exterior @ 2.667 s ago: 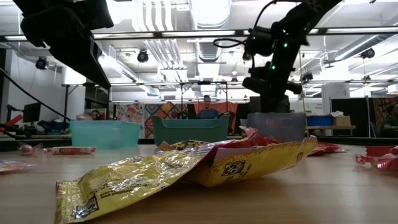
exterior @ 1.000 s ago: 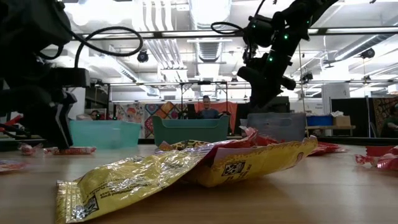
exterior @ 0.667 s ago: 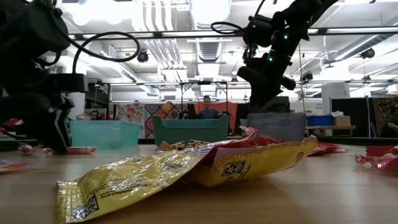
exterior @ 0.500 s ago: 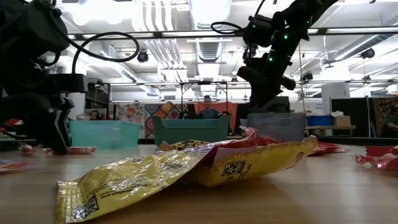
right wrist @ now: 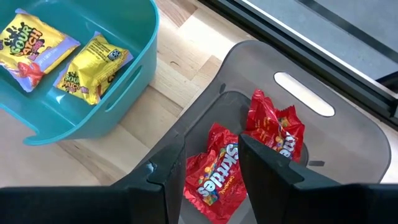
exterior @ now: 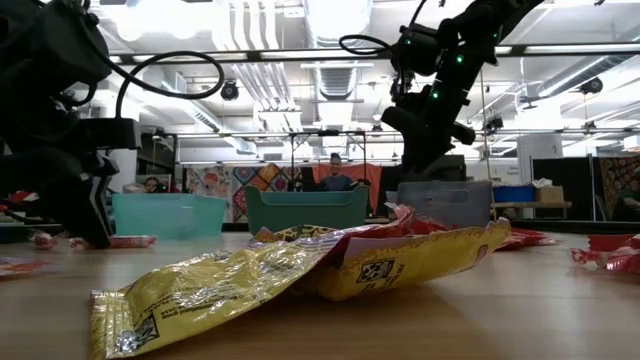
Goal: Sort candy
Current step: Put the white candy into the blue bin
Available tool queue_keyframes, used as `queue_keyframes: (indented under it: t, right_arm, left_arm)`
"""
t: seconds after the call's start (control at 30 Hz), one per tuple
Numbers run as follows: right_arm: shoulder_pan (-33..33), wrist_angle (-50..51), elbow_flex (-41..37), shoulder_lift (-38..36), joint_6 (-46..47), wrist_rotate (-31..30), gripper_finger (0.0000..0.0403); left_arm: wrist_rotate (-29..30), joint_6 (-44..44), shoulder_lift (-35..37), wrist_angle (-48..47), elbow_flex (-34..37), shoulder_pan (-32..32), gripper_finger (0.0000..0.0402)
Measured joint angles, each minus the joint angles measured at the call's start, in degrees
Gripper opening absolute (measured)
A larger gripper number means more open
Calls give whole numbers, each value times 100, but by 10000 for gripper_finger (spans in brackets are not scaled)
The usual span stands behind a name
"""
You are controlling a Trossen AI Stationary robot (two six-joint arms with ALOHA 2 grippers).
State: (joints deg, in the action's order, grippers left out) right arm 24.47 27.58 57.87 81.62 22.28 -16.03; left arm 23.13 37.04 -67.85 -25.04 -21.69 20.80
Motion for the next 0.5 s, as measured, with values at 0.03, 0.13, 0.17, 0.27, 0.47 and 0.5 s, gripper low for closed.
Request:
queue_keyframes:
  t: [0.03, 0.13, 0.17, 0.27, 0.47, 0.5]
  right_arm:
    - [0, -1, 0, 0, -2, 0, 138]
    - [0, 2, 0, 0, -12, 0, 138]
    - [0, 1, 0, 0, -45, 0, 138]
    - [-9, 0, 0, 0, -58, 0, 138]
    - [-37, 2, 0, 0, -58, 9, 138]
    - [-37, 2, 0, 0, -58, 13, 138]
  left_arm:
    - [6, 0, 0, -2, 0, 0, 28]
    - [16, -2, 0, 3, 0, 0, 17]
    - [22, -2, 9, 12, 0, 0, 16]
    - [4, -7, 35, -18, -63, -6, 14]
    - [240, -157, 311, -450, -578, -7, 12]
    - [360, -144, 379, -624, -705, -20, 12]
